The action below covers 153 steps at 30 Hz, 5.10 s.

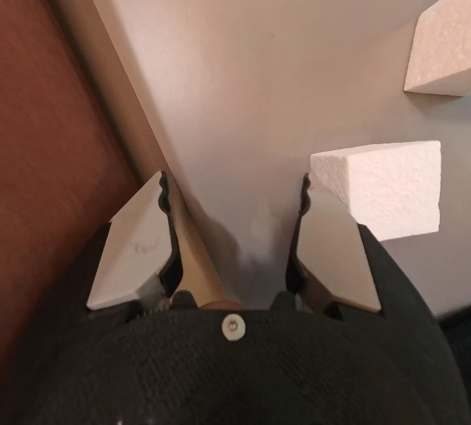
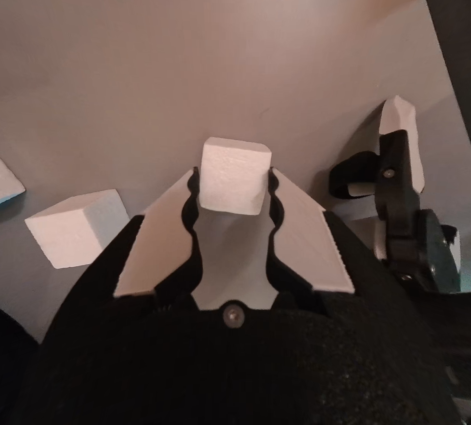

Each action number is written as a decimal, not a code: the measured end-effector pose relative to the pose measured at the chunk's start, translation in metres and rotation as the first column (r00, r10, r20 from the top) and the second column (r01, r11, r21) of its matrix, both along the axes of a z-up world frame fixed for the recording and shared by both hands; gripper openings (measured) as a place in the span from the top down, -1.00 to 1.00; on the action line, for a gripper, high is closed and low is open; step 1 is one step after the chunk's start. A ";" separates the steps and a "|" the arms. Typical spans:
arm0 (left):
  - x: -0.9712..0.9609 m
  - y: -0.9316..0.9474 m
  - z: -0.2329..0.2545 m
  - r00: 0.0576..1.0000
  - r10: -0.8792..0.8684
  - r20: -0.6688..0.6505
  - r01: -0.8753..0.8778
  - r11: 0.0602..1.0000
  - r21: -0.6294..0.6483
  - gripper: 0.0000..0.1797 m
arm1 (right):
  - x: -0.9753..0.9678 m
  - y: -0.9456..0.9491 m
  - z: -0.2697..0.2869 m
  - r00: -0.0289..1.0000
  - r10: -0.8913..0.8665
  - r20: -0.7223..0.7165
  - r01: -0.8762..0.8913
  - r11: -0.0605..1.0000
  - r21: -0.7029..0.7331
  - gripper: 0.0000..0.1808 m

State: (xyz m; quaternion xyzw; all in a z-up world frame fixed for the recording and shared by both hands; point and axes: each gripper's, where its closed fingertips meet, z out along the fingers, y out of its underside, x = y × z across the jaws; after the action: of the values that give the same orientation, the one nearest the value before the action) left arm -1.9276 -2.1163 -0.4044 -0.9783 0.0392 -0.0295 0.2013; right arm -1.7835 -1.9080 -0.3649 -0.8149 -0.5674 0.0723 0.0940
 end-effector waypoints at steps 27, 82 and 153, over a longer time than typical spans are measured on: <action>0.009 -0.008 -0.007 0.994 0.031 0.106 -0.030 0.999 -0.013 -0.22 | -0.152 0.203 0.168 0.874 0.485 0.042 -0.485 0.861 0.151 0.41; 0.011 -0.066 -0.004 0.997 0.067 0.028 -0.066 0.997 -0.030 -0.24 | -0.100 0.120 0.259 0.912 0.357 -0.202 -0.306 0.920 0.245 0.41; 0.019 -0.076 -0.007 0.998 0.047 0.040 -0.045 0.997 -0.056 -0.33 | -0.127 0.158 0.311 0.910 0.345 -0.229 -0.305 0.933 0.192 0.39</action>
State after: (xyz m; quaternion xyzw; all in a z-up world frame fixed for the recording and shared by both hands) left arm -1.9081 -2.1926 -0.4112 -0.9833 0.0118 -0.0462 0.1757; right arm -1.9100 -1.7495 -0.0540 -0.6828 -0.6819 0.1494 0.2156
